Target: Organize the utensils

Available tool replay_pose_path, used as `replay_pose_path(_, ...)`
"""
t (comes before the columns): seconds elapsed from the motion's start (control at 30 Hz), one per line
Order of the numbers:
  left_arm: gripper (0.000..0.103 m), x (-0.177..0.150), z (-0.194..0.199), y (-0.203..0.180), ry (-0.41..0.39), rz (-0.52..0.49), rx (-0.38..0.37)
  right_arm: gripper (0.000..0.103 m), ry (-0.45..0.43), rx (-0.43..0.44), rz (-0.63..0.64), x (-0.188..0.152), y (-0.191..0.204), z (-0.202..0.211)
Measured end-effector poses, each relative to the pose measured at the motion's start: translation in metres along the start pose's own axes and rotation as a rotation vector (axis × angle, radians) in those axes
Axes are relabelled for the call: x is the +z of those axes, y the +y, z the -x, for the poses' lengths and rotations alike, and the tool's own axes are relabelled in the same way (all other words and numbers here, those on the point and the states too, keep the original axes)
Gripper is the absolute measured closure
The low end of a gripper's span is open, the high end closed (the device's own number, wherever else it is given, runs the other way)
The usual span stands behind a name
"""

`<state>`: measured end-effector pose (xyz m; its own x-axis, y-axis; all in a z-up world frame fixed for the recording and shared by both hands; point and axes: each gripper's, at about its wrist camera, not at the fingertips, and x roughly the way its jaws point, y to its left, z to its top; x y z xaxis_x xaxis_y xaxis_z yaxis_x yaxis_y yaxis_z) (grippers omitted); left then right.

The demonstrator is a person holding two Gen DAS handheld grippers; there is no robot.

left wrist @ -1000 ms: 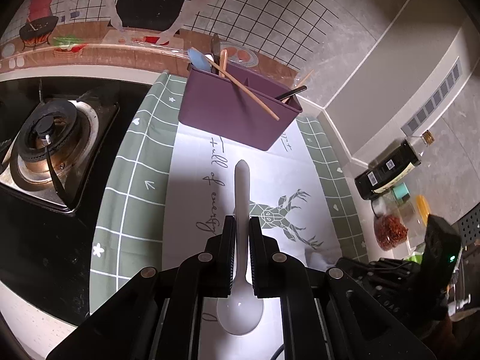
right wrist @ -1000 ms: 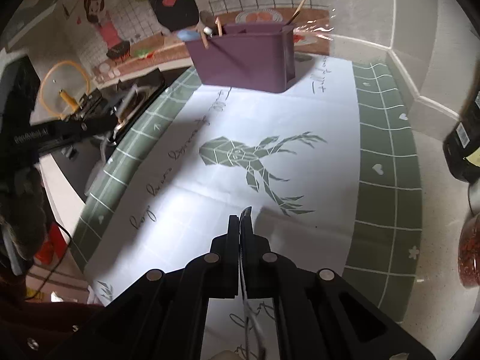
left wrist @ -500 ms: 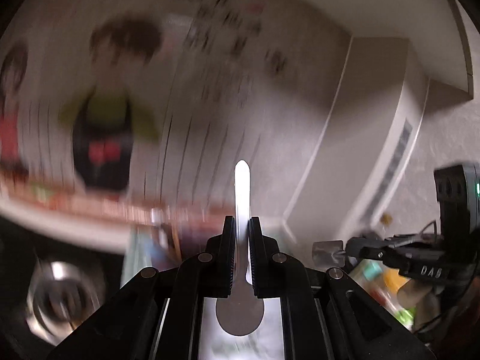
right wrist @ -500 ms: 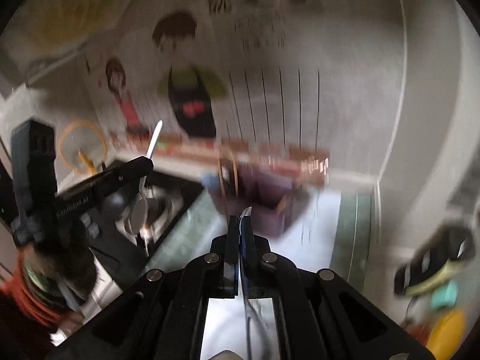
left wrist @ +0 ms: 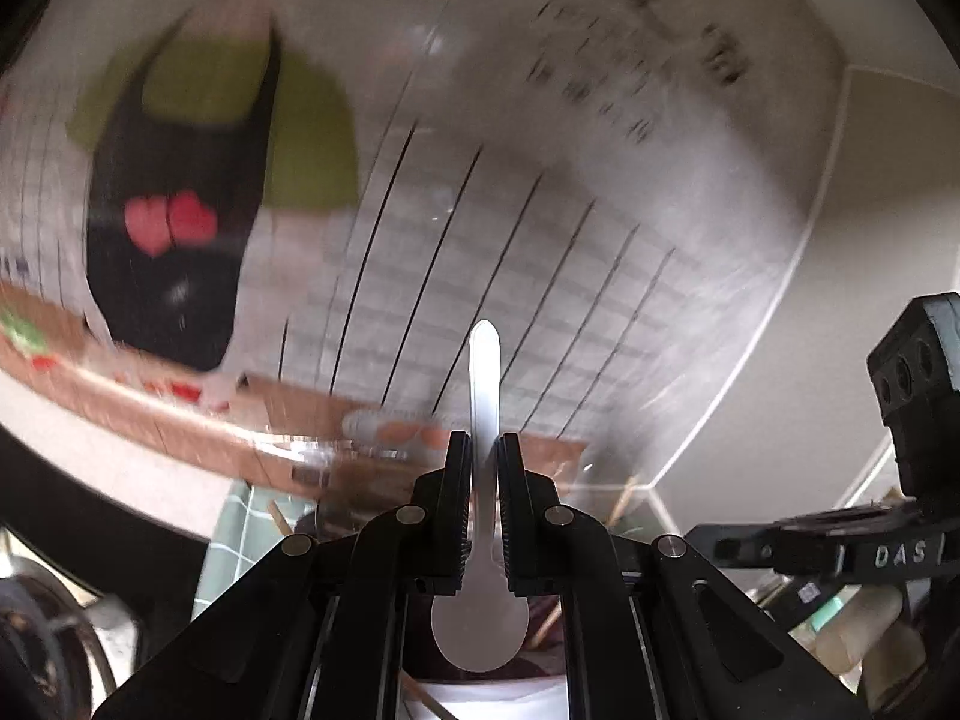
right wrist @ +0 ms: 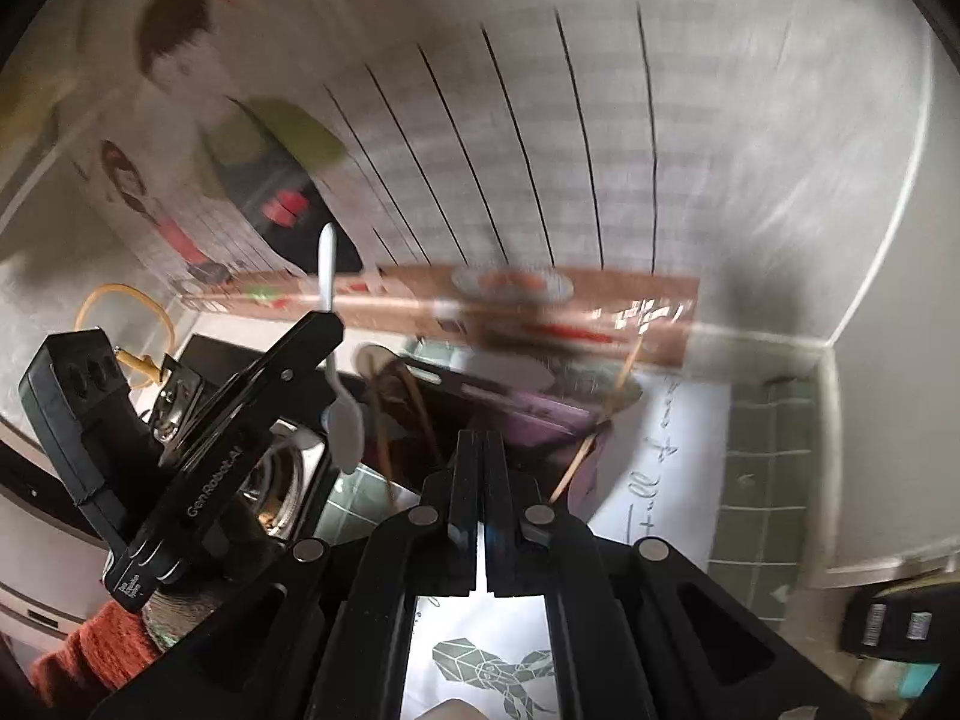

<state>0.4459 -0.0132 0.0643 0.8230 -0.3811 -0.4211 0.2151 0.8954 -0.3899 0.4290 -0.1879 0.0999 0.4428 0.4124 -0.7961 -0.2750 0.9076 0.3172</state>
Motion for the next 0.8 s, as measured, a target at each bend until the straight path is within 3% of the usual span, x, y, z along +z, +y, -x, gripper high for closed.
replay_pose_path(0.13, 0.094, -0.011, -0.021, 0.008, 0.021, 0.008, 0.021, 0.101, 0.039, -0.005, -0.007, 0.003, -0.005, -0.029)
replay_pose_path(0.33, 0.092, -0.021, -0.029, 0.013, -0.006, 0.011, 0.024, 0.099, 0.023, -0.014, 0.016, 0.004, -0.006, -0.023)
replay_pose_path(0.4, 0.082, -0.023, -0.029, 0.016, -0.007, 0.031, 0.019, 0.099, 0.006, 0.006, 0.002, 0.001, -0.009, -0.016)
replay_pose_path(0.47, 0.060, -0.021, -0.022, 0.017, -0.006, 0.051, 0.025, 0.099, -0.016, 0.014, -0.004, -0.002, -0.011, -0.008)
replay_pose_path(0.63, 0.058, -0.013, 0.027, 0.017, -0.023, 0.123, 0.064, 0.098, -0.078, -0.020, -0.004, -0.023, -0.009, 0.017)
replay_pose_path(0.7, 0.058, -0.016, 0.057, 0.011, -0.032, 0.115, 0.107, 0.098, -0.110, -0.030, 0.010, -0.039, -0.003, 0.029)
replay_pose_path(0.8, 0.058, -0.033, 0.109, -0.006, -0.031, 0.029, 0.234, 0.098, -0.209, -0.053, 0.066, -0.078, 0.015, 0.053)
